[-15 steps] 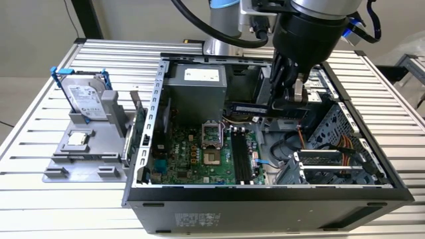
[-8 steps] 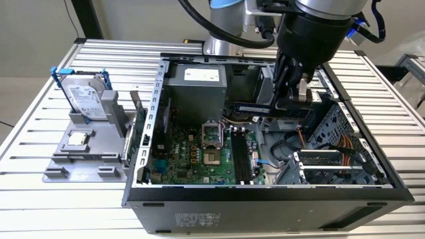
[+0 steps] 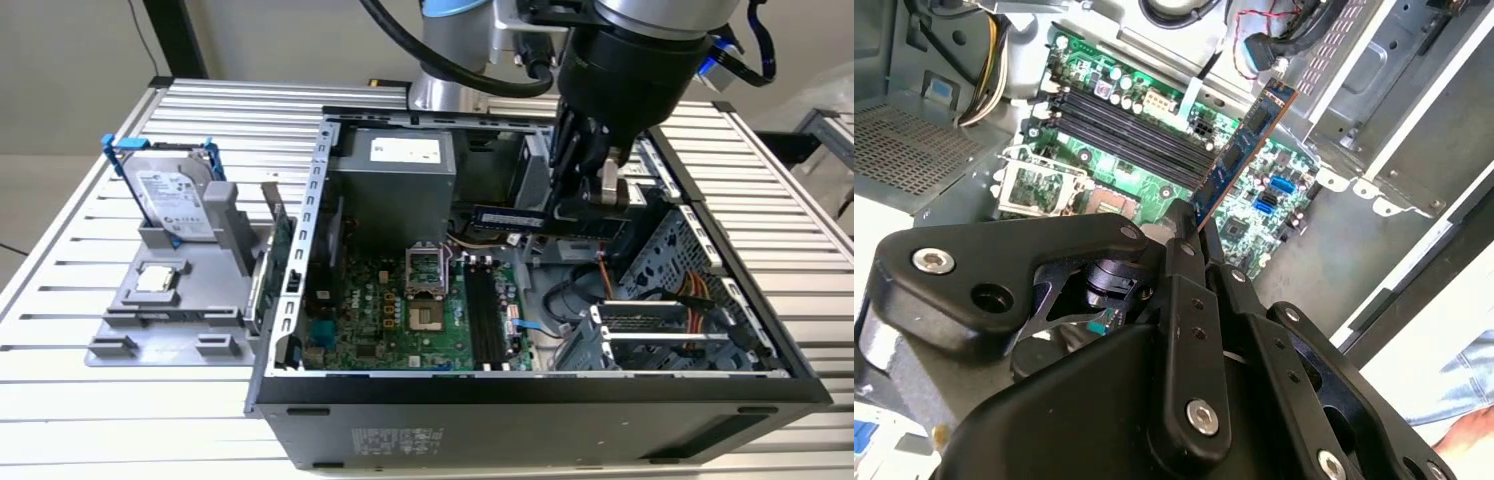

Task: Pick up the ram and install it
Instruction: 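Insert the ram into the slot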

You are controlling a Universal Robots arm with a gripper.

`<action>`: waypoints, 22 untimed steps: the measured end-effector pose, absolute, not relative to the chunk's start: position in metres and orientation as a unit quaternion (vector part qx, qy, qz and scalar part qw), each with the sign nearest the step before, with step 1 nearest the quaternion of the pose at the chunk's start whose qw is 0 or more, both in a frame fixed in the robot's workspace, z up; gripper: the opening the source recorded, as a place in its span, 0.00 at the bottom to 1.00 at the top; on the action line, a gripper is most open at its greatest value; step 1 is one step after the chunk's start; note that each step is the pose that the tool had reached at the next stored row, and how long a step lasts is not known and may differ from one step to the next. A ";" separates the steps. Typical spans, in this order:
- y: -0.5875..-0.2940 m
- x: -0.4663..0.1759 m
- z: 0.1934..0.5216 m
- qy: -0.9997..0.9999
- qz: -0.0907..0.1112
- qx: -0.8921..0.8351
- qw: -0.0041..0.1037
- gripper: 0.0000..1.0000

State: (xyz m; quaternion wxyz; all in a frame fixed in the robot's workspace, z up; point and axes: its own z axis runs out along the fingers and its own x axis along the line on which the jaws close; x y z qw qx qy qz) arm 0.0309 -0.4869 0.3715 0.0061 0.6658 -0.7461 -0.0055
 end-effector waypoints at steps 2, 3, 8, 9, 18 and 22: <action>-0.487 0.031 0.372 -0.746 -0.006 0.666 0.006 0.00; -0.487 0.031 0.372 -0.746 -0.006 0.666 0.006 0.00; -0.480 0.031 0.372 -0.745 -0.005 0.667 0.006 0.00; -0.478 0.031 0.372 -0.745 -0.005 0.667 0.006 0.00; -0.465 0.031 0.372 -0.742 -0.005 0.670 0.006 0.00; -0.461 0.031 0.372 -0.741 -0.005 0.672 0.006 0.00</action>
